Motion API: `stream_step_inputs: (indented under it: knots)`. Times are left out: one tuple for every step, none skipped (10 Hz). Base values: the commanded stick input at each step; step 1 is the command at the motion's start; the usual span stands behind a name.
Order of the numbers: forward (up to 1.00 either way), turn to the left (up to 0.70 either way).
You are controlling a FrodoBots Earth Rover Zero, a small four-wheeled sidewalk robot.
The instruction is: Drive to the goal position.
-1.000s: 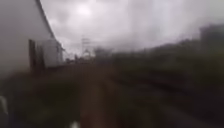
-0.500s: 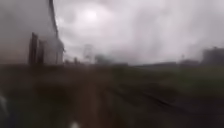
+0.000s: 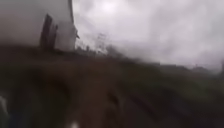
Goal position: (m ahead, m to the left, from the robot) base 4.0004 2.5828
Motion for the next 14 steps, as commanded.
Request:
stream_step_inputs:
  knots:
    - [0.7,0.0]
    - [0.7,0.0]
    - [0.7,0.0]
    - [0.7,0.0]
    - [0.7,0.0]
    - [0.7,0.0]
    - [0.7,0.0]
    - [0.7,0.0]
    - [0.7,0.0]
    - [0.7,0.0]
    - [0.7,0.0]
    - [0.7,0.0]
    - [0.7,0.0]
    - [0.7,0.0]
